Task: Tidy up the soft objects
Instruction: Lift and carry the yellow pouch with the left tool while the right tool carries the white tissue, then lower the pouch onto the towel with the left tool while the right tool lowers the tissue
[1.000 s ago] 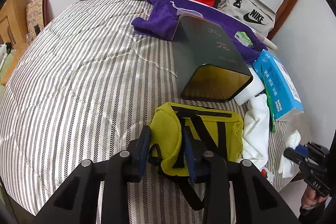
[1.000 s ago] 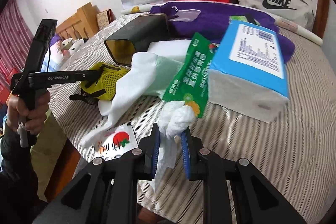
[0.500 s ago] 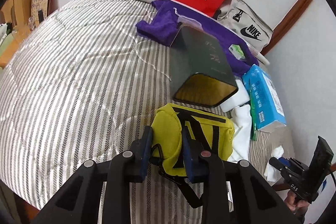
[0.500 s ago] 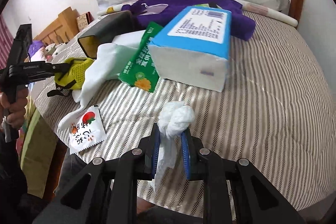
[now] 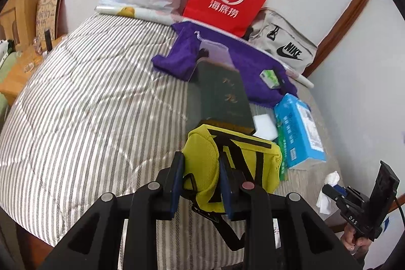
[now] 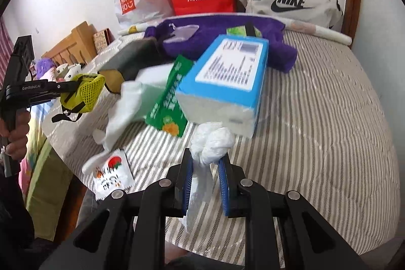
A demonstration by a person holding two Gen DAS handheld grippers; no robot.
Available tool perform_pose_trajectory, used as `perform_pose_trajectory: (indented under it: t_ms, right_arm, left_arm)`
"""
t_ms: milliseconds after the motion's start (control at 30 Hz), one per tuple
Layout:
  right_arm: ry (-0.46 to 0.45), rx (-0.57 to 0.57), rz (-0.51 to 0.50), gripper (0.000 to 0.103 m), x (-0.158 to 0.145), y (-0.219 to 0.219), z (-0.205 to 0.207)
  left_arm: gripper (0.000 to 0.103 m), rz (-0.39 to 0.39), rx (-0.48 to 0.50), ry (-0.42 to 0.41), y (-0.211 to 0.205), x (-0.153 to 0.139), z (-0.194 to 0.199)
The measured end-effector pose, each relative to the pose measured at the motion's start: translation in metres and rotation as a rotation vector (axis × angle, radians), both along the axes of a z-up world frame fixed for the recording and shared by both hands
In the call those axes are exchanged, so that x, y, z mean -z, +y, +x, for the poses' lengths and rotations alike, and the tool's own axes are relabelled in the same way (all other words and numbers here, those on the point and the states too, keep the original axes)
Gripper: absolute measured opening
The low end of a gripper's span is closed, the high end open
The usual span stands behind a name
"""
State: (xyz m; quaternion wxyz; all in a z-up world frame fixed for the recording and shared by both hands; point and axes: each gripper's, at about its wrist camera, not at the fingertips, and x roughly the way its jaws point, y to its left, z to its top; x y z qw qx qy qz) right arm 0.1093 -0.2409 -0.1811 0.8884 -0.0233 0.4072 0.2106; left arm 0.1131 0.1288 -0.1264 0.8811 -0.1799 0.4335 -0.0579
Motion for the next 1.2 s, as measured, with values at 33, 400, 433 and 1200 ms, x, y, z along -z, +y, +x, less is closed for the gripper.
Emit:
perform_pose_trajectory:
  t_ms: [33, 400, 433, 1200]
  right_arm:
    - [-0.007, 0.0, 0.003, 0.02, -0.004, 0.0, 0.001]
    - [-0.074, 0.004, 0.034, 0.02, -0.043, 0.0, 0.025]
    - [-0.077, 0.006, 0.034, 0.02, -0.046, 0.0, 0.028]
    - [-0.132, 0.005, 0.046, 0.02, -0.09, 0.022, 0.11]
  left_arm:
    - [0.026, 0.002, 0.002, -0.005, -0.002, -0.003, 0.001]
    - [0.026, -0.005, -0.007, -0.042, -0.004, -0.033, 0.021]
    - [0.026, -0.005, -0.007, -0.042, -0.005, -0.034, 0.023]
    - [0.026, 0.025, 0.022, -0.059, -0.016, -0.058, 0.094]
